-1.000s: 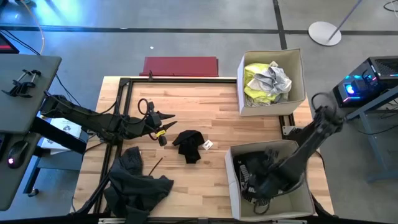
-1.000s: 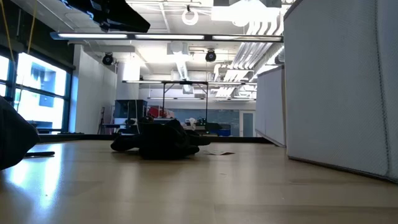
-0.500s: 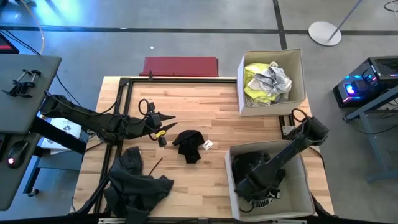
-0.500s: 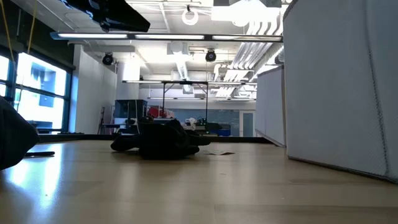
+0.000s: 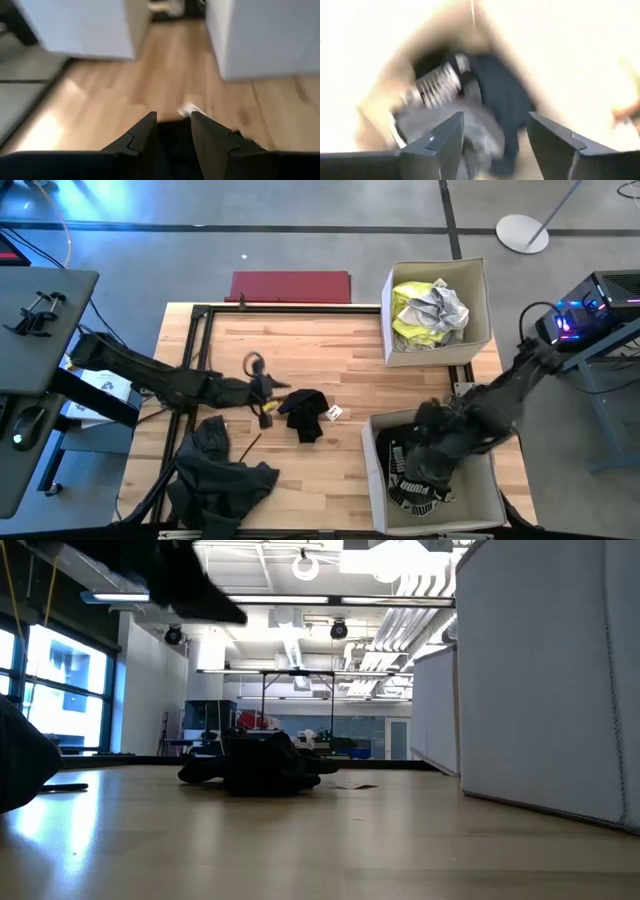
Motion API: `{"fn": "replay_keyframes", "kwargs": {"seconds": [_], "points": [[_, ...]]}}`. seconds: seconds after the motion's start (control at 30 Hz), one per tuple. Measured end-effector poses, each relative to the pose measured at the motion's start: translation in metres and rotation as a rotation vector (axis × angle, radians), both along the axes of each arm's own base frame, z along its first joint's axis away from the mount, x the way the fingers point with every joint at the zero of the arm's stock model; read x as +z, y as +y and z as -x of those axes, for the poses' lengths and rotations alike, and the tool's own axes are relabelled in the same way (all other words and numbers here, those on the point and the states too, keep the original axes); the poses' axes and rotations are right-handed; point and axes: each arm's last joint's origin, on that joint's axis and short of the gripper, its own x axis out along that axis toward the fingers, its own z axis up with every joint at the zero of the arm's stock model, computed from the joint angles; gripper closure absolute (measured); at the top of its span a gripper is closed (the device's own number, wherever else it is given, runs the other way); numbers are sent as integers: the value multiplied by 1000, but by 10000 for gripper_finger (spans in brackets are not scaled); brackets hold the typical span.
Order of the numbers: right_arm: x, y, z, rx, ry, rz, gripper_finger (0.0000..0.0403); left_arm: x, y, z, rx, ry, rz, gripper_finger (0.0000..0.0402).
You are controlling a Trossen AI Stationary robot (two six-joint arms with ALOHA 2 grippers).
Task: Sort clothes
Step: Put the black shorts in the bottom white bin
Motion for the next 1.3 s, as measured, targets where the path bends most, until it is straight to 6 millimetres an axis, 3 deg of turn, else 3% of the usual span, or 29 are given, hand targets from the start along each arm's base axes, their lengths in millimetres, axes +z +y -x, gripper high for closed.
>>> {"fn": "replay_keyframes", "kwargs": {"seconds": [0.1,0.23,0.43,0.57,0.67,0.77,0.9,1.0,1.13,1.3], "points": [[13,6,6,72,-262,158,199,-24,-1,-13,-15,25,41,287],[13,22,4,141,-503,317,198,-54,7,-32,31,50,83,269],[0,40,-8,199,-494,298,198,-100,29,-53,31,166,176,226],[-12,49,-18,208,-462,318,199,-130,38,-59,9,289,226,221],[-22,55,-24,214,-432,335,198,-145,41,-66,-11,330,247,244],[-32,58,-33,229,-382,349,199,-148,39,-73,-48,330,272,294],[-44,52,-51,164,-344,368,198,-137,39,-79,-64,312,282,383],[-49,34,-68,66,-307,387,199,-117,40,-77,-78,288,273,386],[-47,13,-85,92,-244,382,198,-60,36,-75,-123,114,215,397],[-33,7,-109,316,-302,421,199,3,21,-52,-220,-102,132,399]]}}
